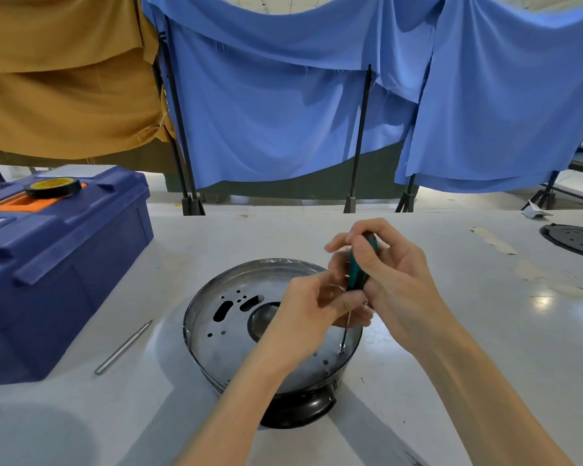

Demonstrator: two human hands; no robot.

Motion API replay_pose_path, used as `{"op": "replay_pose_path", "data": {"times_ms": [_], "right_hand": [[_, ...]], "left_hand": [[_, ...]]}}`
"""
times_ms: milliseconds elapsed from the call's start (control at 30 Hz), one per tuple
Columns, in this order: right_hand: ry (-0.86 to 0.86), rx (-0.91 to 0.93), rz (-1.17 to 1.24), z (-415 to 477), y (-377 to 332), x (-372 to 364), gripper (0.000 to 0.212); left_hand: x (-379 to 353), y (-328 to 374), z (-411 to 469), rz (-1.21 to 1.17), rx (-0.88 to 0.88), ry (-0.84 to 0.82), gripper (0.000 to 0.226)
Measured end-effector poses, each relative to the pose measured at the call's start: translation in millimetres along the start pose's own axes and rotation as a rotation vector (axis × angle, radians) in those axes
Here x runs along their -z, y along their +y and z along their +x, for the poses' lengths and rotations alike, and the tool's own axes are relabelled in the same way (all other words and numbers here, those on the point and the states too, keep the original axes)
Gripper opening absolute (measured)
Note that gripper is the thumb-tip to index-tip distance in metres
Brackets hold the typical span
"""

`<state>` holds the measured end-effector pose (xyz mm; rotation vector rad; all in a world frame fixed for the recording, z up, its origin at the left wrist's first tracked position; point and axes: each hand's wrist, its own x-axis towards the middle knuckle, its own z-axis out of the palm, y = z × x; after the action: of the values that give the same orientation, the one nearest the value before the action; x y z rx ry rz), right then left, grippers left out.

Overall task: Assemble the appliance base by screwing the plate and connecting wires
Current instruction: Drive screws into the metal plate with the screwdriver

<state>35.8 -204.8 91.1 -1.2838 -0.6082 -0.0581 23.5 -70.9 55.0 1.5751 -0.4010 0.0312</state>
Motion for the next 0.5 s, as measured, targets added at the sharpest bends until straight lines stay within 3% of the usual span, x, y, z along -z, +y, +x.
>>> {"op": "replay_pose_path", "data": {"times_ms": [67,200,500], "right_hand": [[0.035,0.024,-0.039,-2,2,1,0.013],[-0.105,-0.080,0.095,-3,1,9,0.031],[-0.023,0.128,-0.090,-7,12,-3,0.021]], "left_hand": [[1,0,0,-0.027,0.007,-0.023,0.010],[6,-1,-5,-0.005,0.018,-0.076,0.021],[8,2,-8,-0.103,0.026,-0.118,0.015]]}}
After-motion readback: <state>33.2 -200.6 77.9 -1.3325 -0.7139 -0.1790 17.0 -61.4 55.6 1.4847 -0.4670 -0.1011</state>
